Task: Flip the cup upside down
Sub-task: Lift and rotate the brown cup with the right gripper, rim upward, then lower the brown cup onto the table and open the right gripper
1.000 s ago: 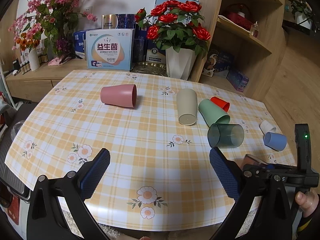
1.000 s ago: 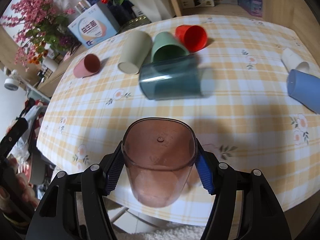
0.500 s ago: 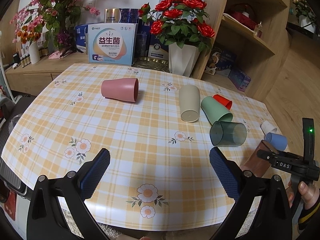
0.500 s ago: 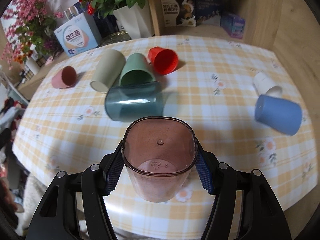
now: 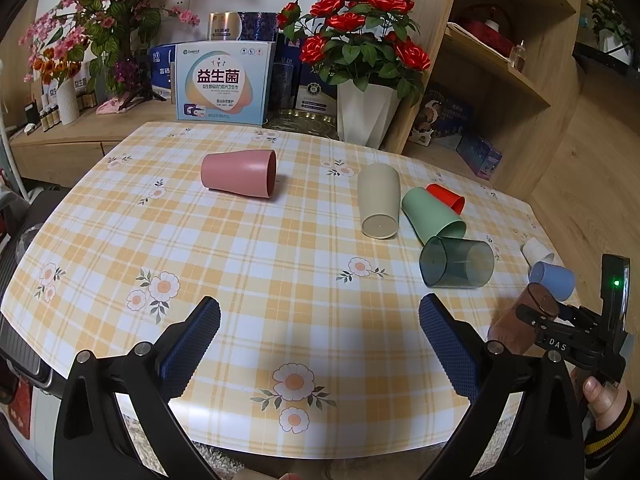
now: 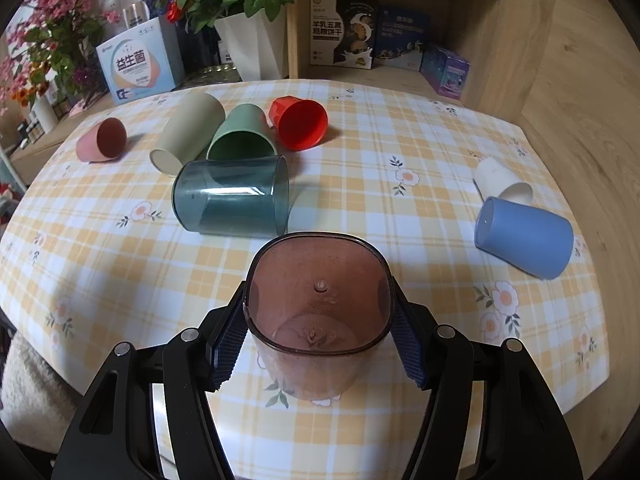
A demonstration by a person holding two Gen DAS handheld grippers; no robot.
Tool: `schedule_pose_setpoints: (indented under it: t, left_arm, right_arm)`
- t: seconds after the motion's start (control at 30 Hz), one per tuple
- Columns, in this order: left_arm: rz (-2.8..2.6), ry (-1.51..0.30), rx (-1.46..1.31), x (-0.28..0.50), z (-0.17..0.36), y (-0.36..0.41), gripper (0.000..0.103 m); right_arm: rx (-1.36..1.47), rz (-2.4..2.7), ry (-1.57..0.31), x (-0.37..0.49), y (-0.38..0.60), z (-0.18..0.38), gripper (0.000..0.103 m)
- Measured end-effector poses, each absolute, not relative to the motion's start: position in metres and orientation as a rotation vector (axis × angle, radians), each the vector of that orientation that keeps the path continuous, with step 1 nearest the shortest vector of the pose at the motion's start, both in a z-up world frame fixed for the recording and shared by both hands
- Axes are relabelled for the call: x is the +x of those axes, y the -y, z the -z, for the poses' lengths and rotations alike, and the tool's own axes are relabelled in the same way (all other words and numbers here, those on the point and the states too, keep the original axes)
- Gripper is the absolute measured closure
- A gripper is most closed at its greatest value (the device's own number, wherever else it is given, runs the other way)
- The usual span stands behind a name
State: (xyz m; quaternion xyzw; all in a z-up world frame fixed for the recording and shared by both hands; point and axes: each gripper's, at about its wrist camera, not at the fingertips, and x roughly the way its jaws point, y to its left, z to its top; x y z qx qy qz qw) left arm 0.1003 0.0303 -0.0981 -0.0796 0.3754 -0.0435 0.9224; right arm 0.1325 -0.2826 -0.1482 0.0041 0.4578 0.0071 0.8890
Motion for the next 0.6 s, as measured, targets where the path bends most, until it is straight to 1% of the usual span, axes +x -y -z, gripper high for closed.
schedule_pose_setpoints:
  t: [0.27,0.43,0.53,0.6]
  left_arm:
    - [0.081,-0.771,-0.132,0.098,0.095,-0.026,0.006]
    - [0.06,-0.752,-0.08,0.094,0.083,-0.021,0.006]
    - [0.06,-0.716,-0.053,0.089,0.067,-0.019,0.006]
    - [0.068,-0.685,-0.029,0.084,0.055,-0.016,0.006]
  right_arm:
    - [0.103,-0.011,-0.99,0.125,0.294,0.15,0.04]
    - [0.138,-0.024,-0.948,0.118,0.296,0.131,0.039]
    - [0.174,-0.057,-0.903,0.111,0.297,0.11,0.037]
    - [0.179,-0.078,-0.862,0.105,0.295,0.093,0.031]
